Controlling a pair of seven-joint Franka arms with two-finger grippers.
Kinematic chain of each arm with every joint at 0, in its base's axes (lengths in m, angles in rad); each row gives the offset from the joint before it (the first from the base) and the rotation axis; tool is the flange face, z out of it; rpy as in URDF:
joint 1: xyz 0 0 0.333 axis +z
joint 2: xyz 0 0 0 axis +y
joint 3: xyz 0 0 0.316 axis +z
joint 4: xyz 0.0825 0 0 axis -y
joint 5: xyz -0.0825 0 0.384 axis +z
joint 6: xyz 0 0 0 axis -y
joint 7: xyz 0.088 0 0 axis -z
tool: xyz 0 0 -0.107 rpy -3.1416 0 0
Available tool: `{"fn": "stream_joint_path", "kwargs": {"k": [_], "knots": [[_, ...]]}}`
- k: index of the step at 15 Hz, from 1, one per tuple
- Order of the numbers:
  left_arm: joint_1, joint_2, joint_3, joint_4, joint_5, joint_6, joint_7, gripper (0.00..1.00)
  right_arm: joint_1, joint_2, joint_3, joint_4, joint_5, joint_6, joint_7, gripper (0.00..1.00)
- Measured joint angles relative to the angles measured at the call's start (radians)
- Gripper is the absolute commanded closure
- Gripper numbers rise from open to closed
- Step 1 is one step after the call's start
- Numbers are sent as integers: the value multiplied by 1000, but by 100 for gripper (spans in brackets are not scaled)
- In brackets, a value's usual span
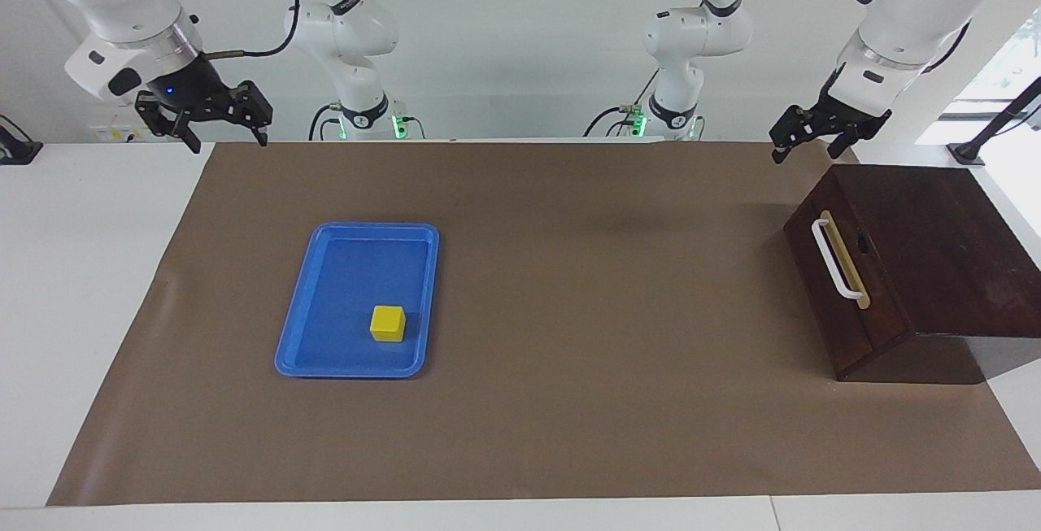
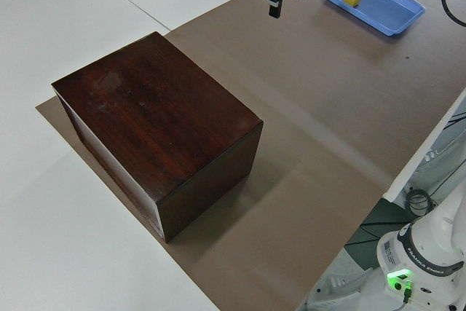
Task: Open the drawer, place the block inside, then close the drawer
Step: 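Move the right gripper toward the yellow cube in the blue tray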
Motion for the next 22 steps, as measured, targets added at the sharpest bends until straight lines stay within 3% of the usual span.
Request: {"fn": "stream_joint_path", "kwargs": {"k": [12, 17, 22], "knots": [[0, 0, 0, 0, 0, 0, 0, 0, 0, 0, -1, -3, 0, 0, 21, 0], [0, -3, 1, 0, 0, 0, 0, 0, 1, 0, 0, -91, 62, 67, 257, 0], [3, -10, 7, -2, 0, -7, -45, 0, 1, 18, 2, -220, 279, 165, 703, 0]]}}
